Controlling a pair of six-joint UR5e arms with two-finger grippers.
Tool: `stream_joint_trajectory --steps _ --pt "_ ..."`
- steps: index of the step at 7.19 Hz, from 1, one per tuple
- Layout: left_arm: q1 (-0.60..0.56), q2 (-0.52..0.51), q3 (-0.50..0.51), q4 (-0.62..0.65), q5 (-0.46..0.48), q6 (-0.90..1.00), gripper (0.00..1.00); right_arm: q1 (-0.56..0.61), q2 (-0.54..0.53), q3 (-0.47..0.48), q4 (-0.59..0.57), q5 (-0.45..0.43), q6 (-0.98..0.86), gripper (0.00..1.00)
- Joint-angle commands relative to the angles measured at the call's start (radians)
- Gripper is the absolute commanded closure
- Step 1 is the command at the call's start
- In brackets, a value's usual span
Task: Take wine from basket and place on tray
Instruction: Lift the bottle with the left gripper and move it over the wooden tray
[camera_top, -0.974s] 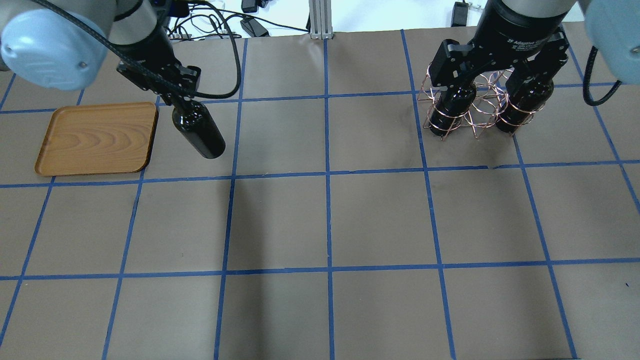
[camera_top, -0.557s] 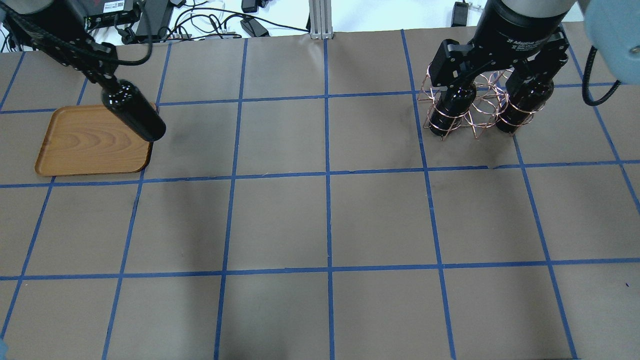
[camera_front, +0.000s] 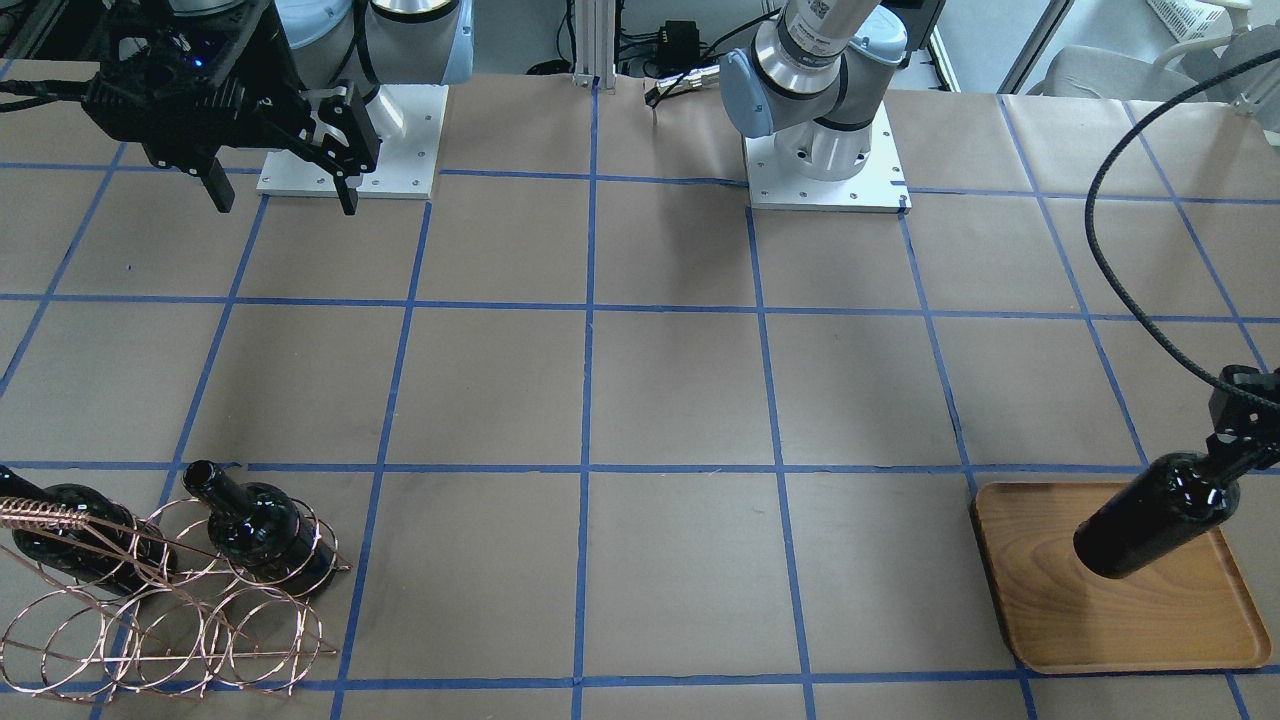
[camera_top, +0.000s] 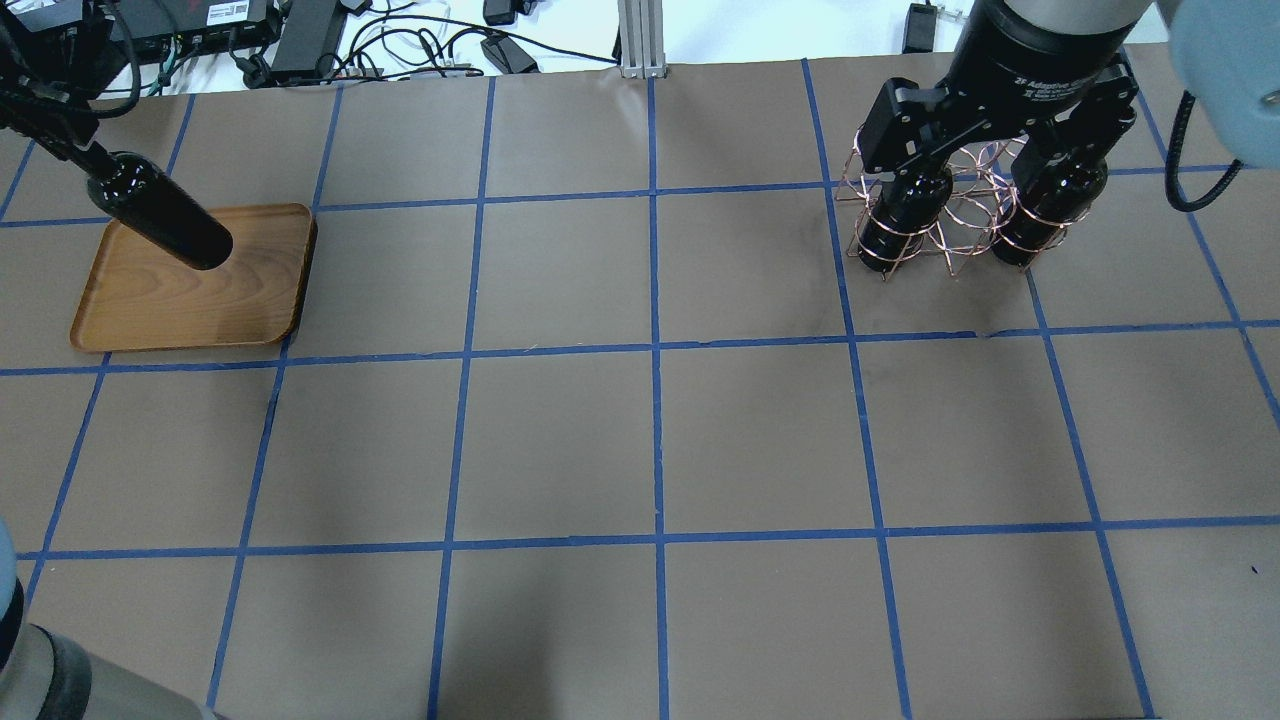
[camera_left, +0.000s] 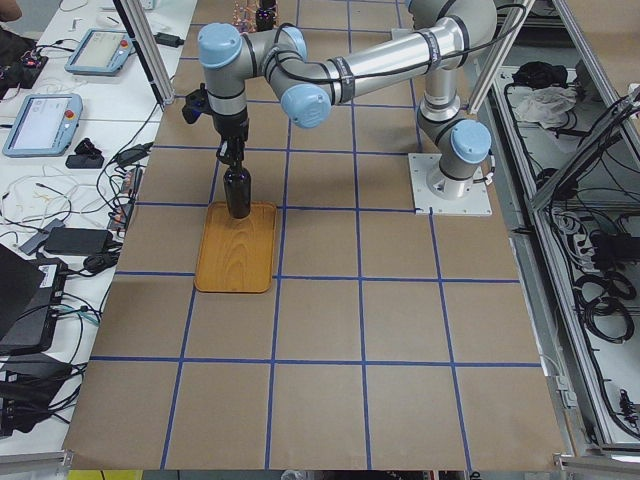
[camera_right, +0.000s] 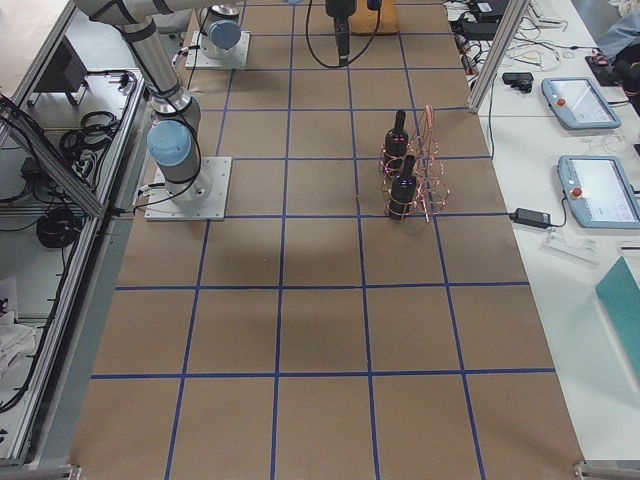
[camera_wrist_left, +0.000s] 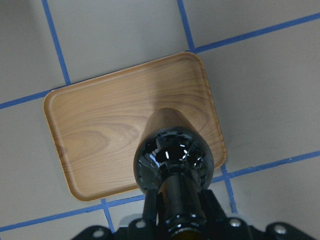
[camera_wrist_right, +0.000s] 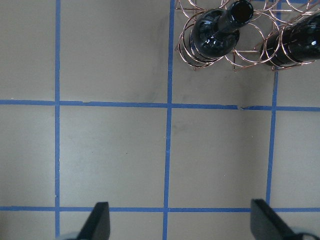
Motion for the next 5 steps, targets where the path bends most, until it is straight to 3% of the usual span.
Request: stream_joint_trajectory --steps 1,5 --pt "0.044 -0.064 0.004 0.057 -0.003 0.042 1.00 0.000 0.002 0.000 0.000 -0.001 -0.001 0.00" --pt "0.044 -0.104 0.004 0.075 0.002 0.041 1.00 0.000 0.000 0.000 0.000 0.000 -0.001 0.00"
